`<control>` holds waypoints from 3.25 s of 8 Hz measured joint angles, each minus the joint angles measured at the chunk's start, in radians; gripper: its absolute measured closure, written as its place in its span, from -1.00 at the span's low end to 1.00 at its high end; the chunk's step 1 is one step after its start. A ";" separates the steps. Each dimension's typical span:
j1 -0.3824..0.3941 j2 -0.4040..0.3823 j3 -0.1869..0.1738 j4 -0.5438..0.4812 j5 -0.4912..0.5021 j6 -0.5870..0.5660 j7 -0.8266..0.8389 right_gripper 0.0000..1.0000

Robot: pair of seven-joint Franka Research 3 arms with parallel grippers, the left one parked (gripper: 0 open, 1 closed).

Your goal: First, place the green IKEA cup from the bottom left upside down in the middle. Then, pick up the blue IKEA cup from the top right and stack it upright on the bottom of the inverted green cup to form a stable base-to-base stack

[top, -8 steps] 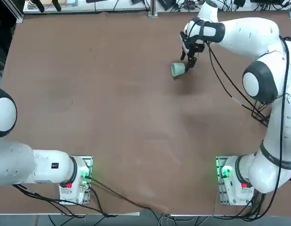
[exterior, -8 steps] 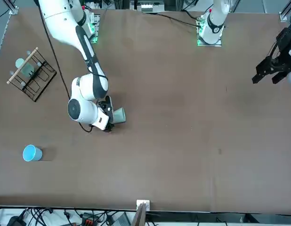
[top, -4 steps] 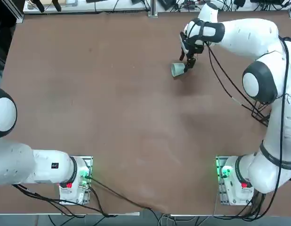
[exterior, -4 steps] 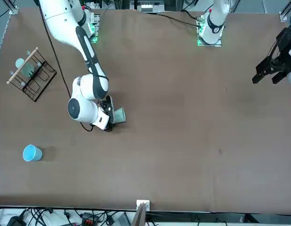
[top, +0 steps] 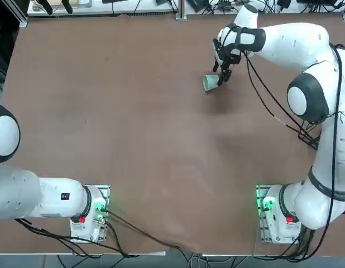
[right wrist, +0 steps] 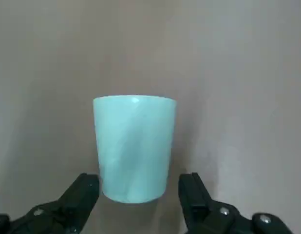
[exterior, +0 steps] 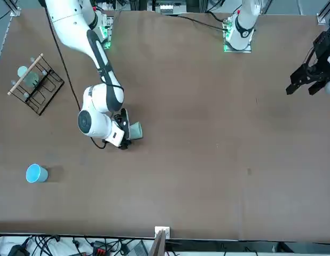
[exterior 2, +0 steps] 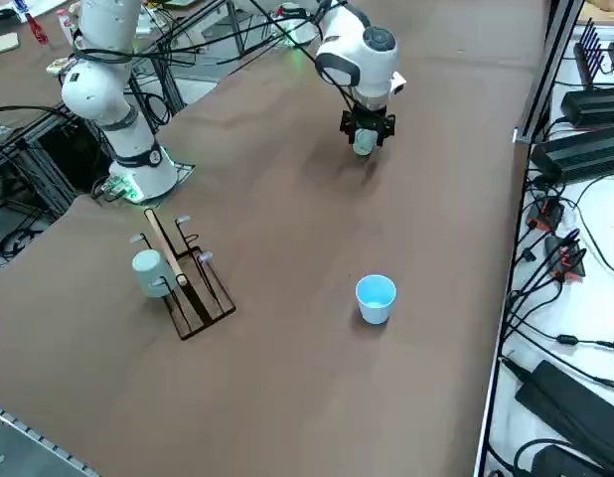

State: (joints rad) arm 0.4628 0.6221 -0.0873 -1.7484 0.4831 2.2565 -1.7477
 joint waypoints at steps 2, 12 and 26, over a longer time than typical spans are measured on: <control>0.001 0.001 0.013 -0.008 0.000 0.014 0.000 -1.00; 0.002 0.016 0.027 -0.037 0.001 0.073 -0.005 -0.73; 0.025 -0.090 -0.338 0.074 -0.741 -0.354 0.366 -0.73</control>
State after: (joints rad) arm 0.4879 0.5319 -0.4253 -1.6744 -0.2581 1.9025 -1.3813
